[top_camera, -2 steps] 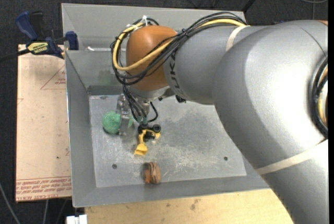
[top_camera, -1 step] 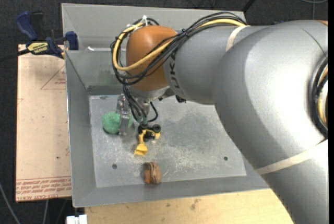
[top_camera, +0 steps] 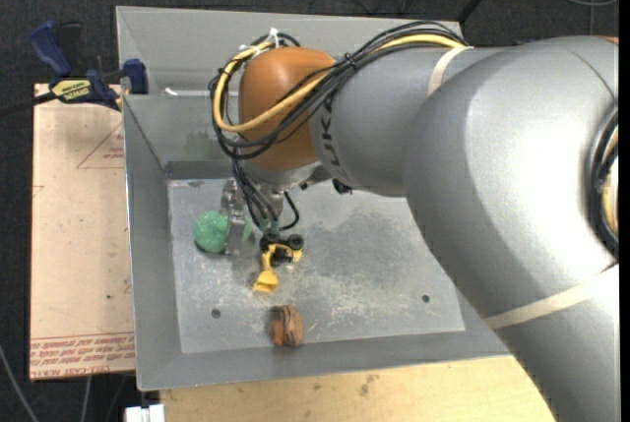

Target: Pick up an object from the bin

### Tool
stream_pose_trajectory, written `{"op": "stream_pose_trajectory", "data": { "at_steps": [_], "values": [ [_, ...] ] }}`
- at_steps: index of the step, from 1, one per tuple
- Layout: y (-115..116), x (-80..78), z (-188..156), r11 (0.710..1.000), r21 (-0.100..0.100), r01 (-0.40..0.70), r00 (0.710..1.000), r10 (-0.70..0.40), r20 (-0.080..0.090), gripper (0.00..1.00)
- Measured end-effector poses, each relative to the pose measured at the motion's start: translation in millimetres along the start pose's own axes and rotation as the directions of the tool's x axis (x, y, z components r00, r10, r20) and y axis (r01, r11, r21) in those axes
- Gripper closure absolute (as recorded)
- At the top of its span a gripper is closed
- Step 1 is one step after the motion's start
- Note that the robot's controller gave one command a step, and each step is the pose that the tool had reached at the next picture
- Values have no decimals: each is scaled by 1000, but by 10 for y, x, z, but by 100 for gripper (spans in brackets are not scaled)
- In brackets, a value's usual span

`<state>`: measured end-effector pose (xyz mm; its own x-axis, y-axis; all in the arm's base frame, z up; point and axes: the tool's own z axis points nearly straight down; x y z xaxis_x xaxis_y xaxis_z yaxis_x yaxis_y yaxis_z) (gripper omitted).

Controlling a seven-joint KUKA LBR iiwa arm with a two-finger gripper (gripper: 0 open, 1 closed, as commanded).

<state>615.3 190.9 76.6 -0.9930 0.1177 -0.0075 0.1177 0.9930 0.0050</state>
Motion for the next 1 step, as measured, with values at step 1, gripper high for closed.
{"op": "stream_pose_trajectory", "data": {
  "at_steps": [1],
  "values": [
    [-13, 32, -180, 1000, 6, 0, 1000, 0, -12, 100]
  ]
}}
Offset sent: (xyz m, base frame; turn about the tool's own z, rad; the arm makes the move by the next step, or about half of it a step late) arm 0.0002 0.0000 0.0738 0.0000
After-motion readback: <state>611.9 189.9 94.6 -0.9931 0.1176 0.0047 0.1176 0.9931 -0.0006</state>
